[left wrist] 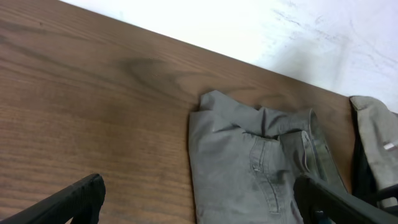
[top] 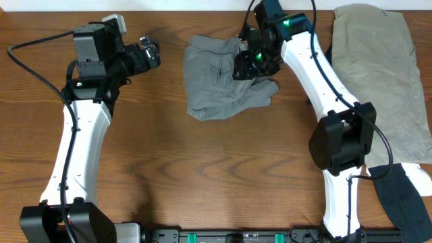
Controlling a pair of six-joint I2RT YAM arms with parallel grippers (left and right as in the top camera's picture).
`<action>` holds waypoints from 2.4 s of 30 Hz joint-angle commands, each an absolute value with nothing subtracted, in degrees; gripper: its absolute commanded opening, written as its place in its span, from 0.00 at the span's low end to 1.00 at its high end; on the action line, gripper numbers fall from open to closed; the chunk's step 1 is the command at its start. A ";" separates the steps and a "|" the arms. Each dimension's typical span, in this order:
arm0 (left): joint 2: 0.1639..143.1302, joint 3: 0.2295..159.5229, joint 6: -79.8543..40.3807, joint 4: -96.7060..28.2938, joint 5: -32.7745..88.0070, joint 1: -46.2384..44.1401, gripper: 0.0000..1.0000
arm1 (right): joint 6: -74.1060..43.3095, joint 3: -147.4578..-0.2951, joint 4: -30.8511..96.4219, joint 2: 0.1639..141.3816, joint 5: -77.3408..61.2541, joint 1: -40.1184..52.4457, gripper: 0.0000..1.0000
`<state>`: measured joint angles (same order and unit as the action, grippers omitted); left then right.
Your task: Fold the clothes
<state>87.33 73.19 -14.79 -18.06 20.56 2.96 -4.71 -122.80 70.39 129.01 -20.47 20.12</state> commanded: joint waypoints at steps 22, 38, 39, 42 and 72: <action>86.91 72.86 -12.38 -21.87 20.21 3.14 0.98 | -13.06 -105.36 57.30 131.22 3.01 18.28 0.01; 86.91 72.88 -12.12 -20.01 19.81 6.35 0.98 | -4.95 -101.86 52.31 133.84 -2.04 24.84 0.01; 86.89 72.88 -12.14 -20.08 19.84 7.03 0.98 | -4.56 -101.86 52.29 134.06 -2.20 25.58 0.01; 86.89 72.88 -12.73 -20.10 19.84 8.21 0.98 | -2.55 -101.86 52.53 134.17 -2.20 27.68 0.01; 87.15 72.88 -10.07 -21.43 20.29 1.28 0.98 | -8.99 -118.48 56.21 116.92 -7.40 16.05 0.78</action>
